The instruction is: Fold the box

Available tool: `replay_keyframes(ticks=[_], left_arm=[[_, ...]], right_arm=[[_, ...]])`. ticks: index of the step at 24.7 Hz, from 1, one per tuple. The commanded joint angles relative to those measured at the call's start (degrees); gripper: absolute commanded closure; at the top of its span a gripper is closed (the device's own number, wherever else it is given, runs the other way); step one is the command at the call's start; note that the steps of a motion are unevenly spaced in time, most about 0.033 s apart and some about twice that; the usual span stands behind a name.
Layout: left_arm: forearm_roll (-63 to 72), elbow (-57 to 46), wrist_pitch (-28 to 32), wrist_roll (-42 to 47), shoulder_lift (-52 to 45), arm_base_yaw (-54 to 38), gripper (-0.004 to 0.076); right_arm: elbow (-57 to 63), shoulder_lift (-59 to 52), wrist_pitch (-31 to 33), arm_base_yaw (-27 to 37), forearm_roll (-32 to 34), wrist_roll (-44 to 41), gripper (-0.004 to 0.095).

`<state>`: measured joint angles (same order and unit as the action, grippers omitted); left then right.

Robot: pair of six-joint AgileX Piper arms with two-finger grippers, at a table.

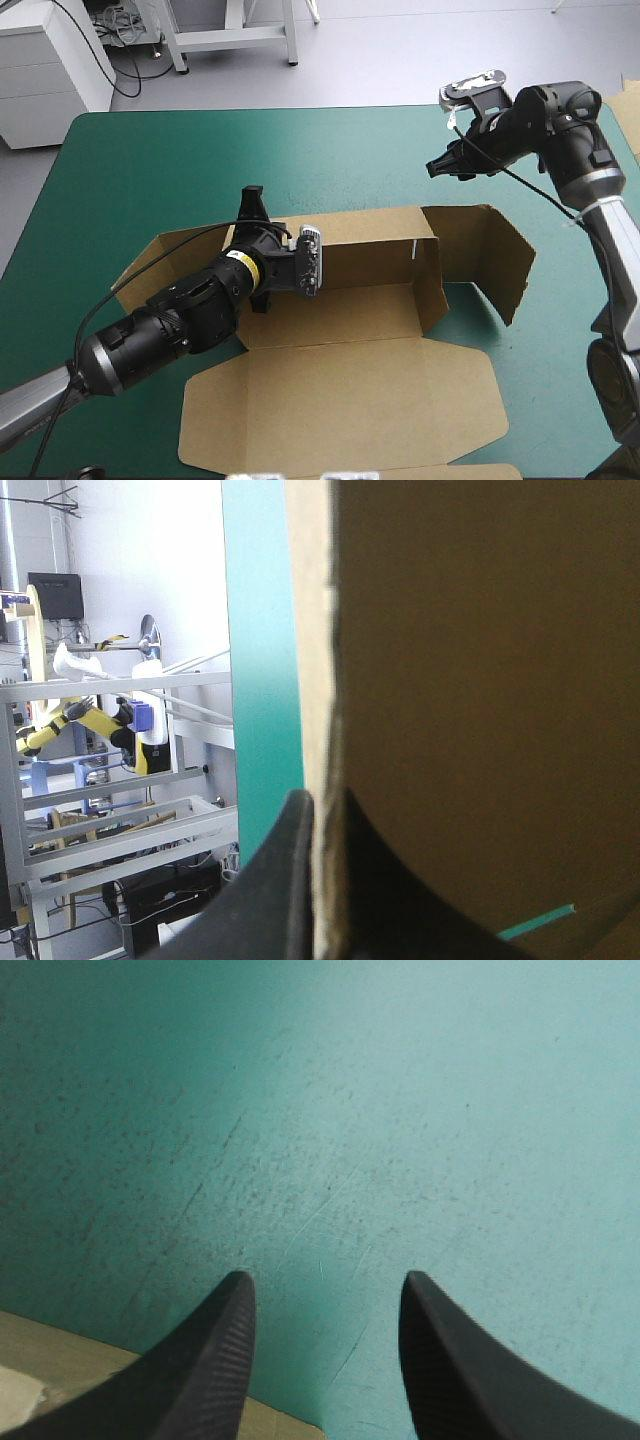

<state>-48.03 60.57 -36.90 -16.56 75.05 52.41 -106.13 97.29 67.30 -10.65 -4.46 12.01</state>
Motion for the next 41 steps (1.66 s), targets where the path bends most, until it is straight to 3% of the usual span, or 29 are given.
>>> replay_keyframes(ticks=[1, 9, 26, 35, 41], left_arm=[[-0.14, 1.58, 1.31, 0.18, -1.02, 0.34, 0.0733], [-0.29, 1.58, 1.31, 0.18, -0.54, 0.34, 0.0733], [-2.9, 1.58, 1.08, 0.18, 0.06, 0.34, 0.0733], [-2.9, 1.58, 1.02, 0.29, 0.06, 0.34, 0.0733], [-0.89, 1.58, 1.02, 0.19, 0.06, 0.34, 0.0733]], right_arm=[[-2.08, 0.17, -1.15, 0.57, -1.31, 2.02, 0.0481], [-1.95, 4.07, 4.47, 0.57, -1.31, 2.39, 0.0481], [6.21, -2.55, 4.47, 0.57, -2.78, 1.07, 0.0485], [16.87, -8.75, 4.47, 0.57, -7.04, 4.14, 0.0489], [26.3, -15.31, 3.07, 0.57, -14.4, 12.59, 0.0489]])
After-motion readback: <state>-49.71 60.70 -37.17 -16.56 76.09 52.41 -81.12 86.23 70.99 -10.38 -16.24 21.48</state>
